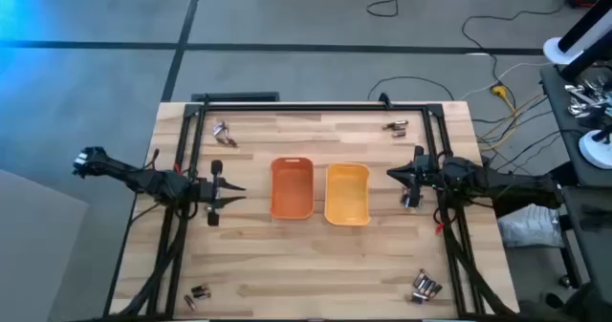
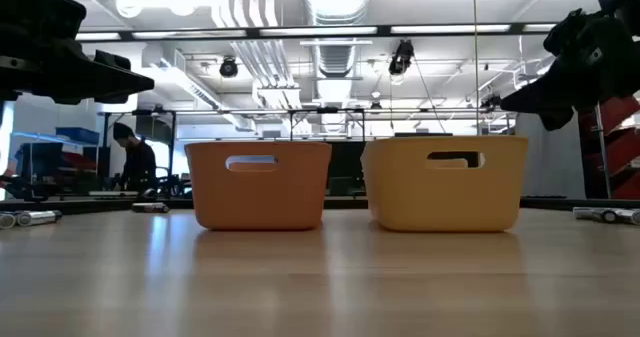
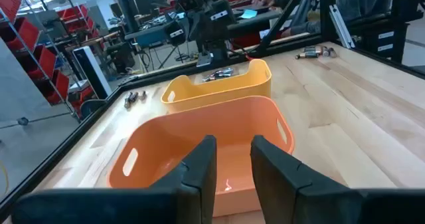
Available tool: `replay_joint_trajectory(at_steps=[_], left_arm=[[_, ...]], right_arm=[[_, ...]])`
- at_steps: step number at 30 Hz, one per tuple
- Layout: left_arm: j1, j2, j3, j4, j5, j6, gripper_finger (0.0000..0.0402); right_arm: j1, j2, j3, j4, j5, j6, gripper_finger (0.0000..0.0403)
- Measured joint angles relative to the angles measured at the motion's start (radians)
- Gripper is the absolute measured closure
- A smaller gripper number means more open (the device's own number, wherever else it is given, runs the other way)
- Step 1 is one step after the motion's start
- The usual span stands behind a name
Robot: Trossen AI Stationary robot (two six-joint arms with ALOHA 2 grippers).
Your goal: Sort batteries
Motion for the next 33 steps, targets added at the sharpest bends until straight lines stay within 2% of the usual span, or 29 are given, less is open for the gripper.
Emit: replay_joint_trajectory(at_steps=[11,25,33], left_arm=[[0.0,0.0,0.0,0.0,0.0,0.0,0.0326],[0.0,0.0,0.0,0.0,0.0,0.0,0.0326],[0.0,0.0,0.0,0.0,0.0,0.0,0.0326]], right_arm=[[-0.003,0.0,0.0,0.0,0.0,0.0,0.039],[-0.151,0.019,0.0,0.0,0.001,0.0,0.039],[-0.158,0.019,0.0,0.0,0.0,0.0,0.039]])
